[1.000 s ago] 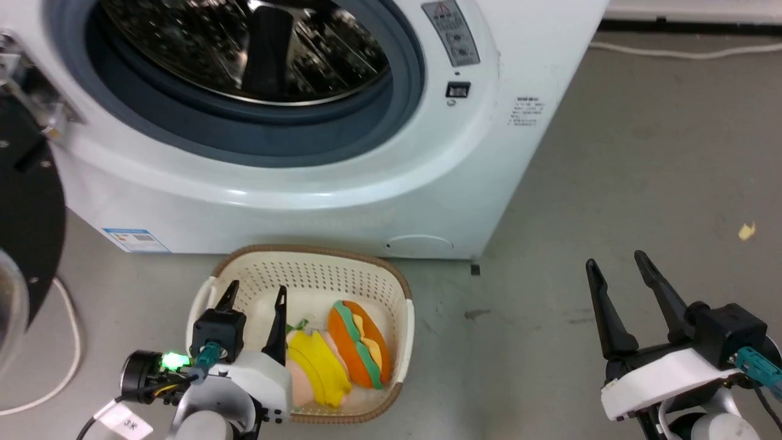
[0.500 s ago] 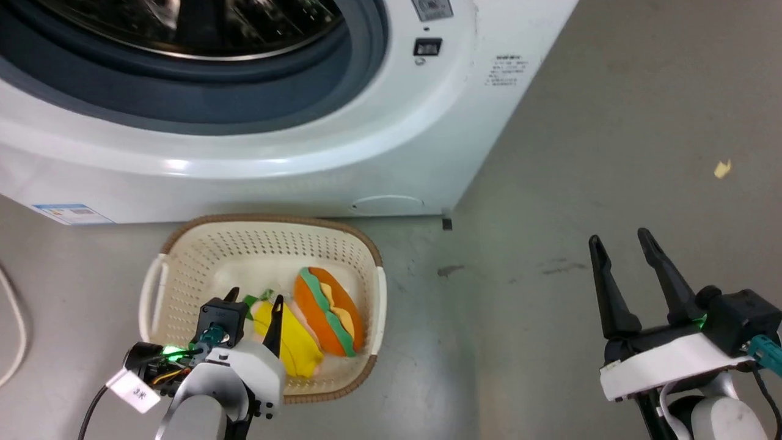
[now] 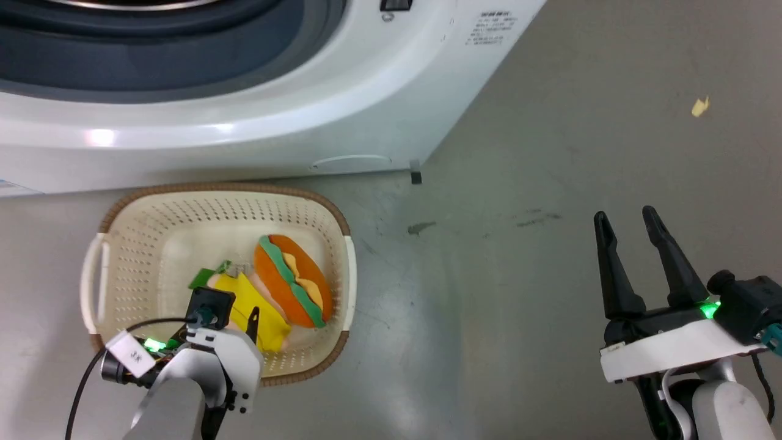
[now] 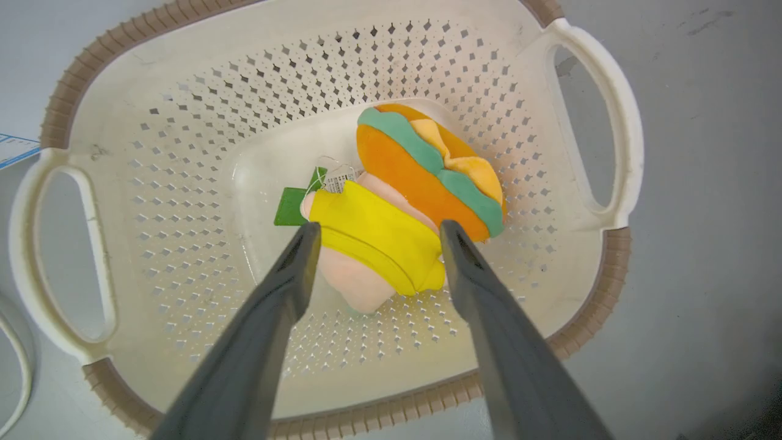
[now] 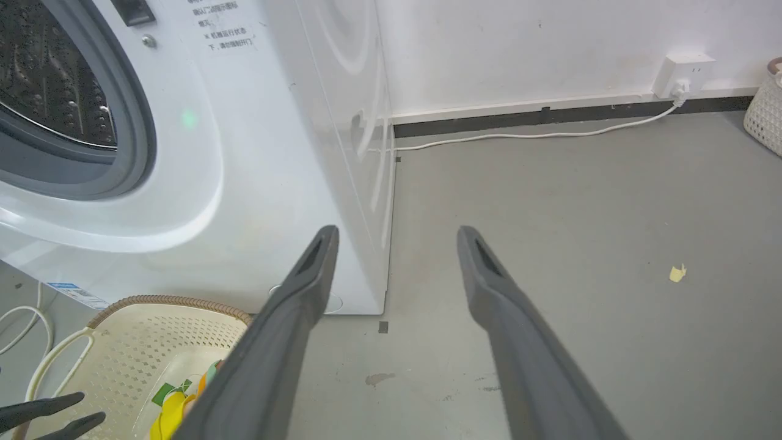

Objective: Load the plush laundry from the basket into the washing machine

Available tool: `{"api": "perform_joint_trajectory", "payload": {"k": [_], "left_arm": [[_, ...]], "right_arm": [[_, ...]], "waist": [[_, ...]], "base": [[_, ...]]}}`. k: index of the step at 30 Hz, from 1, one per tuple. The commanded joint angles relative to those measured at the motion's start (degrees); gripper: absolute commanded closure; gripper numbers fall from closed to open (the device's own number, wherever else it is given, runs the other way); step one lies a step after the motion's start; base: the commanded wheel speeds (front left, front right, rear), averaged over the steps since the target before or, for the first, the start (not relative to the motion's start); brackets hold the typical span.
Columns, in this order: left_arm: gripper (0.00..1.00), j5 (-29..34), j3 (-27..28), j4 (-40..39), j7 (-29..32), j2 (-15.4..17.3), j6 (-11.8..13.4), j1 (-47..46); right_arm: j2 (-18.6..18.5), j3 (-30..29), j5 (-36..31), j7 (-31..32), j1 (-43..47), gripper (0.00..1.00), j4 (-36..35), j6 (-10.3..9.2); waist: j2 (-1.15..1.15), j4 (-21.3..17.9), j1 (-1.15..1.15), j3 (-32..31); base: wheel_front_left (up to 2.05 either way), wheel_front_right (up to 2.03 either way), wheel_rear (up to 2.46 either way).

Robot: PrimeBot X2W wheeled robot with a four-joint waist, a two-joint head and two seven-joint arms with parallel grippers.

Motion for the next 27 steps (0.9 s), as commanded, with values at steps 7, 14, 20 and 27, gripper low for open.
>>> {"api": "perform_joint_trajectory", "payload": {"k": [7,14,20,27], "left_arm": [[0.0,0.6,-3.0,6.7,4.5,2.2,-0.9,-6.3],[0.0,2.4,-7.2,10.9,7.9,3.9,-1.7,-11.3],[0.0,2.8,-10.1,13.7,9.8,5.0,-2.1,-14.9],[0.0,2.4,-13.5,17.3,10.4,6.3,-2.6,-19.6]], "right_arm": [[0.0,-0.1,2.6,-1.5,-1.9,0.0,-0.6,-0.03],[0.0,0.1,4.5,-2.4,-2.4,0.0,-0.8,-0.04],[0.0,-0.3,5.5,-3.0,-2.8,0.0,-1.1,-0.04],[0.0,-0.1,7.0,-3.8,-3.2,0.0,-1.5,-0.04]], "waist": [[0.0,-2.1,-0.01,4.9],[0.0,-3.4,-0.01,8.4],[0.0,-4.3,-0.01,10.9],[0.0,-5.4,-0.01,14.6]], "base": [[0.0,0.0,0.0],[0.0,0.0,0.0],[0.0,0.0,0.0],[0.0,0.0,0.0]]}}
